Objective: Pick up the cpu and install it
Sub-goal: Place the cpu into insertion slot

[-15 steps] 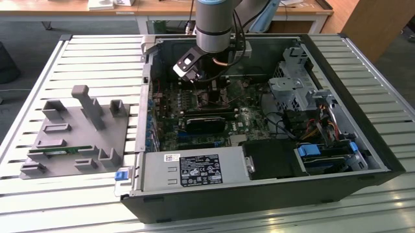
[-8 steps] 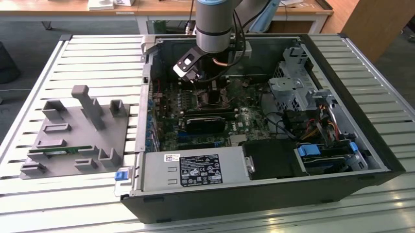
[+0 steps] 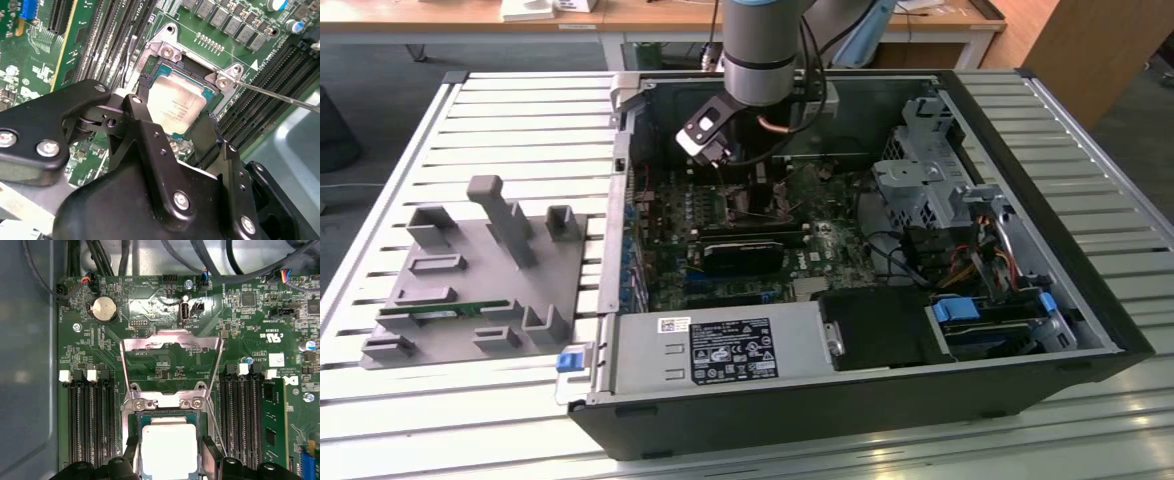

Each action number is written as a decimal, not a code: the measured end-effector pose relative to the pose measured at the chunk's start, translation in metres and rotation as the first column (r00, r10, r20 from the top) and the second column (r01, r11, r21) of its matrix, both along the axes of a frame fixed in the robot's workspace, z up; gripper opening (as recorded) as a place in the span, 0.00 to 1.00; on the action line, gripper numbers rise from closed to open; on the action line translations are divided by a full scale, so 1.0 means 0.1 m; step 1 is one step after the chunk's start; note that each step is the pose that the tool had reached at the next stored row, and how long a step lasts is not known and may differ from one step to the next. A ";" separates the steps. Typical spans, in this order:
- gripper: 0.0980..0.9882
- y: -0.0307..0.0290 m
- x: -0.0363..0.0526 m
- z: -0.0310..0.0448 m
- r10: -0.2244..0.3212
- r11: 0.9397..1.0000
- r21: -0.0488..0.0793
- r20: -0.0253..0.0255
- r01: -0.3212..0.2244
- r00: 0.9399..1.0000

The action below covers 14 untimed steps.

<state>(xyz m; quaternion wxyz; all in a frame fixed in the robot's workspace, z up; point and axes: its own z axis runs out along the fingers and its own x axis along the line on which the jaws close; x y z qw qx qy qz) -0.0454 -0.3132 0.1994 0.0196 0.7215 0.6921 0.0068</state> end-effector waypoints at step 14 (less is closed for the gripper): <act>0.03 0.000 0.000 0.102 0.000 1.000 0.000 0.000 0.000 1.000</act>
